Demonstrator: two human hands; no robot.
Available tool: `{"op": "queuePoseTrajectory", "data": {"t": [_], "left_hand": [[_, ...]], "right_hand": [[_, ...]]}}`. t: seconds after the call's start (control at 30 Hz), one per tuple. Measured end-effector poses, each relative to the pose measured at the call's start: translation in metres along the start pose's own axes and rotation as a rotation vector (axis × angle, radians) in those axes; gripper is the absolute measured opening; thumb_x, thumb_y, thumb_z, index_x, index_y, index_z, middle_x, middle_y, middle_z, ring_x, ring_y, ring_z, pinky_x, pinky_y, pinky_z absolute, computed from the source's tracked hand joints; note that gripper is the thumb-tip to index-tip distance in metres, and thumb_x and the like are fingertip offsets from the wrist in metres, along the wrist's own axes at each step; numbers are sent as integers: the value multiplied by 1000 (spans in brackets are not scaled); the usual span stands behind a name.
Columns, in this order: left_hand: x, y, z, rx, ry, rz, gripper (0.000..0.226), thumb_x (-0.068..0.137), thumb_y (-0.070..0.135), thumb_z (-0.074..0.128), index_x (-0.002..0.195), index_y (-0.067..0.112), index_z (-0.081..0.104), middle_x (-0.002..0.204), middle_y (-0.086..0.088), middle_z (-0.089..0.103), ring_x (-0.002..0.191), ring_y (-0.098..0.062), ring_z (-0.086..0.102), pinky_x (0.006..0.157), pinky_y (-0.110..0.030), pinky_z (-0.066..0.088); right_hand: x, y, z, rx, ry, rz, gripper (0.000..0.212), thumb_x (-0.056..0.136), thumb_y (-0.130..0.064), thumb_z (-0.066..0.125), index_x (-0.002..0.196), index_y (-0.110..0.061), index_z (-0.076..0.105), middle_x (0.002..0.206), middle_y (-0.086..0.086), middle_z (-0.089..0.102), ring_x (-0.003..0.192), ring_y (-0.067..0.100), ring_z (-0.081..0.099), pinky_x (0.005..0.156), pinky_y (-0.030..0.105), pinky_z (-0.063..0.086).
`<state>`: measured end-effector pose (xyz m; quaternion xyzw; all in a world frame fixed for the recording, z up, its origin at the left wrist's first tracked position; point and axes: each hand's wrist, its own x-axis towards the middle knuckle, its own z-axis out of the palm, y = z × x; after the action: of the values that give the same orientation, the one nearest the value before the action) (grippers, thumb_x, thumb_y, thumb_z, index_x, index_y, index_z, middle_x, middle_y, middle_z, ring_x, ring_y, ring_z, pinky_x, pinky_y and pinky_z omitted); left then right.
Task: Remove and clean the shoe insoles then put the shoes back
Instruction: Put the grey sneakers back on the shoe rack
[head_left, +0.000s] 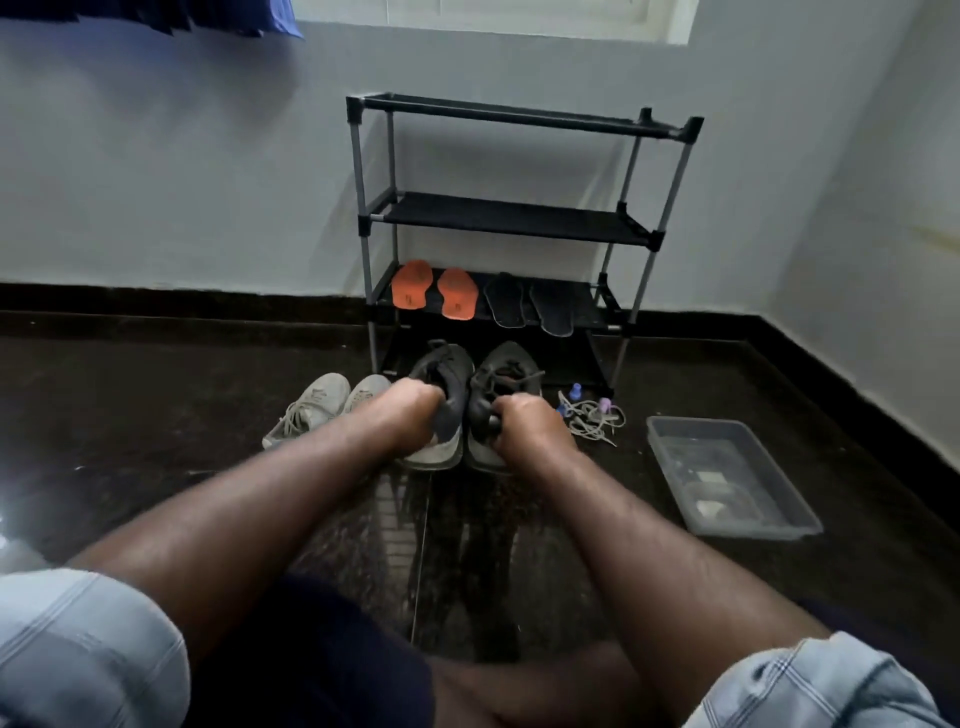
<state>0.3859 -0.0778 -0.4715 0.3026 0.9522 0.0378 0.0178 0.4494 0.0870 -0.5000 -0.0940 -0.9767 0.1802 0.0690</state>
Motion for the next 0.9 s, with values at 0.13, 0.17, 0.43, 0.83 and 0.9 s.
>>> {"op": "queuePoseTrajectory", "data": {"t": [0.13,0.17,0.43,0.83,0.9], "left_hand": [[11,4,-11,42,-53,5,13,80,20,65,89,27,59,92,-1,62,98,-26,66,73,-29,49],[17,4,-10,43,-69,8,15,79,19,64,86,29,55,89,2,60,96,-25,66,73,-31,52],[102,-31,57,-7,-195,49,17,88,13,62,104,14,66,105,-8,68,96,-27,65,72,-28,43],[129,-44,32,-125,-362,-20,20,91,15,54,110,18,57,106,-5,61,90,-29,67,66,-37,51],[121,-31,-2,-130,-382,-47,21,92,15,54,112,19,57,106,-5,59,91,-30,67,64,-36,48]], "right_hand": [[7,2,-5,35,-10,57,10,84,-26,63,94,-23,64,97,3,65,95,26,65,68,25,43],[11,5,-3,47,-20,68,11,84,-27,63,95,-23,64,96,3,65,94,26,65,68,25,43],[87,38,63,23,-144,16,19,91,-17,57,107,-14,66,106,11,66,99,33,63,74,33,46],[134,24,20,7,-424,102,20,90,-18,53,106,-17,64,109,10,63,99,34,64,77,35,49],[130,14,-11,29,-440,133,17,88,-17,54,102,-18,65,105,7,64,96,32,64,74,34,48]]}}
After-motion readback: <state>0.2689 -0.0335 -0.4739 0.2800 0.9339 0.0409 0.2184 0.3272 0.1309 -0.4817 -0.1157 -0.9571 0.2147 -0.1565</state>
